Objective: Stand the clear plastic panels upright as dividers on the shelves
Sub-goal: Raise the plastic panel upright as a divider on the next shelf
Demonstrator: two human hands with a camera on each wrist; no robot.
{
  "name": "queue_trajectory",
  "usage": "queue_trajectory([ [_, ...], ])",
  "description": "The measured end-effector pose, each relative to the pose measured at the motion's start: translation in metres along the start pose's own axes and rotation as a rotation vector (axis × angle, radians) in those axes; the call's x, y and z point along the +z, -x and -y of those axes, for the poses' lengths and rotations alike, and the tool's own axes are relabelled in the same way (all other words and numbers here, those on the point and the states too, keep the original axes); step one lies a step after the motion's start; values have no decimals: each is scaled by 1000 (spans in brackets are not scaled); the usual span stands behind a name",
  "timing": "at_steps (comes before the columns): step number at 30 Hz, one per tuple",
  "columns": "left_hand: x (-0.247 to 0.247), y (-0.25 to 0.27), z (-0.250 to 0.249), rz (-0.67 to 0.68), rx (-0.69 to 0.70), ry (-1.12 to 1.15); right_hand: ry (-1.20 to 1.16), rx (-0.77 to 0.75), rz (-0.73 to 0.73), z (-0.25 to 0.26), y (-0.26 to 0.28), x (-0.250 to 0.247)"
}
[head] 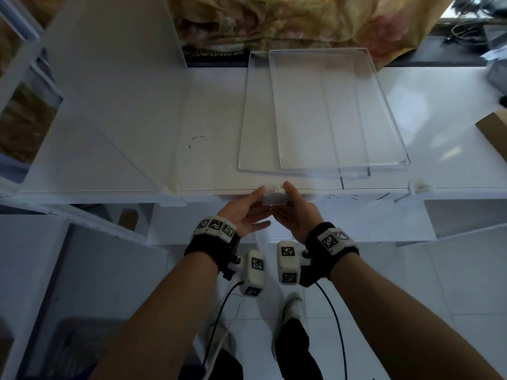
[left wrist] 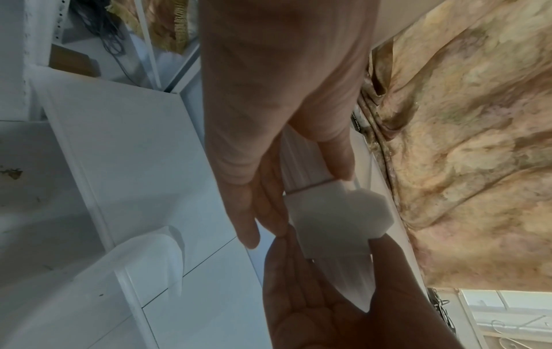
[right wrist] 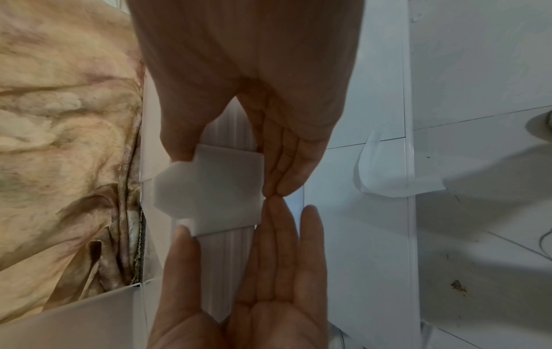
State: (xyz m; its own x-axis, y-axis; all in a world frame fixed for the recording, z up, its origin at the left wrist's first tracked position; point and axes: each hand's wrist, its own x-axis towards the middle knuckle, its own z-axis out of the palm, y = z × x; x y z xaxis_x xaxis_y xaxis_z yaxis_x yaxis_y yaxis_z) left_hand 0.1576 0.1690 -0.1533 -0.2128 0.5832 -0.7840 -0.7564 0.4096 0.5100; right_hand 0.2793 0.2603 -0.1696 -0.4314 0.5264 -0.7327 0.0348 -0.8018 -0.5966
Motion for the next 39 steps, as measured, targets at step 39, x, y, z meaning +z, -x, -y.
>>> queue_trajectory([
  [39, -7, 1, -8, -33, -43, 69, 177, 29, -23, 11, 8, -3],
])
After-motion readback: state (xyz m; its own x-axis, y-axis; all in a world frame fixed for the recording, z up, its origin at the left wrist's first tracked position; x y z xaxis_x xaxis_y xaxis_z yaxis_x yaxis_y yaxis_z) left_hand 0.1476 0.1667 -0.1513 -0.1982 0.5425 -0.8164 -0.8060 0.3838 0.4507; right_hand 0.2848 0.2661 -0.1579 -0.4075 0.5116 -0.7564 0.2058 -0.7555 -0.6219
